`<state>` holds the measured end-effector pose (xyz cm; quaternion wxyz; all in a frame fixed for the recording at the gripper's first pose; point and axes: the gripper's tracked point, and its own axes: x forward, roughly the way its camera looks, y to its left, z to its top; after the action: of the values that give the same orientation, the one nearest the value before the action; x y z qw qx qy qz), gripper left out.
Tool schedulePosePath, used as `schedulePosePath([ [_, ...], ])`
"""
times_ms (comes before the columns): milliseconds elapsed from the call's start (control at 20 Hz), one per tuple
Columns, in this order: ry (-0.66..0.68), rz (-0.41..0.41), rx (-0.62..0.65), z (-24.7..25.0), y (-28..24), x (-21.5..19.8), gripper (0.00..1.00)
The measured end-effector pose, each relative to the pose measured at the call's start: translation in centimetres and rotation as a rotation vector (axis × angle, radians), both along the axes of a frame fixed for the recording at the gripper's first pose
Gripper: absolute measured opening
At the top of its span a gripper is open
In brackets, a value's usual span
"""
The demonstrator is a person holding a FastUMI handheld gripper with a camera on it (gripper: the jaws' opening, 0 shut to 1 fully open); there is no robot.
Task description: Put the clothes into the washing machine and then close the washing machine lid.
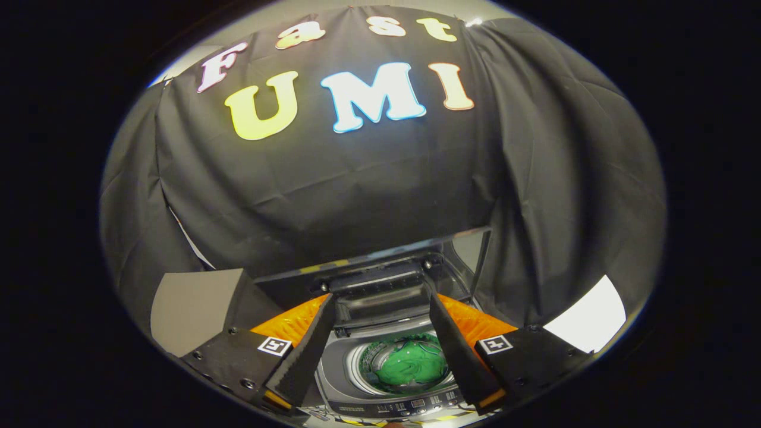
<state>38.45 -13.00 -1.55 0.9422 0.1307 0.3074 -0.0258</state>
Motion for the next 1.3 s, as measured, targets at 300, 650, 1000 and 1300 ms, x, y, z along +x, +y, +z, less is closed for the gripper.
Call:
schedulePosePath([
  [300,-0.059,0.038,-0.030,1.9,1.6,3.4,0.98],
  [650,-0.055,0.078,-0.055,1.3,2.5,7.7,0.99],
  [1000,-0.006,0.090,-0.075,-1.7,2.0,12.2,0.98],
  [1300,0.018,0.105,-0.087,-3.7,2.5,14.0,0.98],
])
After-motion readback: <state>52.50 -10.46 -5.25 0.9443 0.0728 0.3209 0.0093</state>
